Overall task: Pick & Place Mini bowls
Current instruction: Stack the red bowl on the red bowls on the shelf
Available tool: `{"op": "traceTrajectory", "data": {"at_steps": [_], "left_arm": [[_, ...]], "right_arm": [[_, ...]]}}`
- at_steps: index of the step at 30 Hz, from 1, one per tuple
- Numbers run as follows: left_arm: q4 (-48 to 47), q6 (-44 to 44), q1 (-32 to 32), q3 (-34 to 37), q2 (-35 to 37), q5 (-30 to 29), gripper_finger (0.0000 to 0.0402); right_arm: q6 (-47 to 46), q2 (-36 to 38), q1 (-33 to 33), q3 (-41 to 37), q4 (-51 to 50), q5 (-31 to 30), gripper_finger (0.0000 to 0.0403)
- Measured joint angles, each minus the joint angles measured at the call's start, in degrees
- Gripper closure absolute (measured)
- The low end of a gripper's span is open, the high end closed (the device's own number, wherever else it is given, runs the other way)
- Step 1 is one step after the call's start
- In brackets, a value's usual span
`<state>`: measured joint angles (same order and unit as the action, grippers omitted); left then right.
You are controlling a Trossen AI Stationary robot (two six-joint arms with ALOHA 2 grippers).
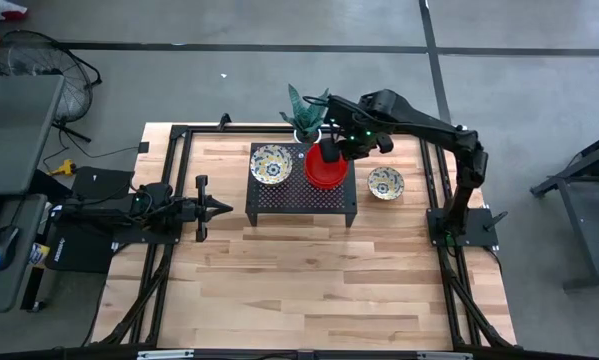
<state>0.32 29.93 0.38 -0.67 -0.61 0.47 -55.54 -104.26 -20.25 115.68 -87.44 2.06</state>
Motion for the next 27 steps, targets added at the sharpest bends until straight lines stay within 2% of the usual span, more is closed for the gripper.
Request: {"op": "traceTrajectory", "data": {"at_steps": [27], "left_arm": [[-0.01,-0.01,-0.02,0.00,-0.02,0.00,0.0401]], "right_arm": [[2.85,-1.61,-0.42,-0.02,-0.22,1.27,0.0402]]}}
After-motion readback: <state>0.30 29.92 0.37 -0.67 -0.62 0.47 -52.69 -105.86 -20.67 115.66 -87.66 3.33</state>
